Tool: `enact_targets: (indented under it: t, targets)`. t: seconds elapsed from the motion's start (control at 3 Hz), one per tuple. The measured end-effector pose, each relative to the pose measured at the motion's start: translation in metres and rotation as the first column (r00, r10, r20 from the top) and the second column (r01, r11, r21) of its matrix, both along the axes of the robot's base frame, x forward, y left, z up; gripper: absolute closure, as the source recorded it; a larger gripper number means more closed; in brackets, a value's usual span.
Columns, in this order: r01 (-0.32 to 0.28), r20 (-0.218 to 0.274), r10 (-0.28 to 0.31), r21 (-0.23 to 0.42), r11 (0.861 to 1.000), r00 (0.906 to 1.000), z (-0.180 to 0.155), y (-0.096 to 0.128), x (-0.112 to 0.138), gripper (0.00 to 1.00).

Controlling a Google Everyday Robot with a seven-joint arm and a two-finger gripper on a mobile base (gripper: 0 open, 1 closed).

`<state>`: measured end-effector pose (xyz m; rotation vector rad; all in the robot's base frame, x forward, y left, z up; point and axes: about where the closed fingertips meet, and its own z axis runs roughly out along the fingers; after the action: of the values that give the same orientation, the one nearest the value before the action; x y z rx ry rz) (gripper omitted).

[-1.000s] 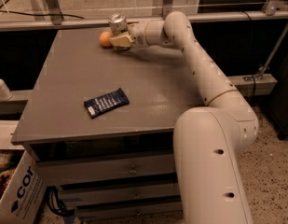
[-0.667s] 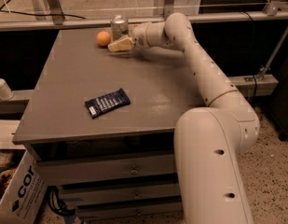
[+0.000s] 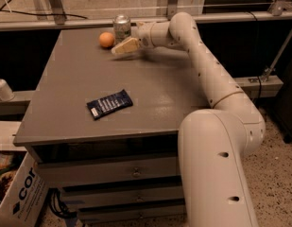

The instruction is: Move 7up can near orange

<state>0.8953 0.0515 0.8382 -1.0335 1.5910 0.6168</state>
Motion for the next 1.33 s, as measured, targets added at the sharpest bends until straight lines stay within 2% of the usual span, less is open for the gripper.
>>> enact_targets:
  t: [0.33,0.67,1.33]
  targets:
    - [0.022,0.046,-0.023,0.029,0.999,0.9987,0.023,-0.026,-0.003,0.0]
    - [0.028,0.12,-0.035,0.058,0.998,0.9922,0.06,-0.053,-0.011,0.0]
    - [0.018,0.132,-0.026,0.059,0.998,0.9908,0.063,-0.052,-0.012,0.0]
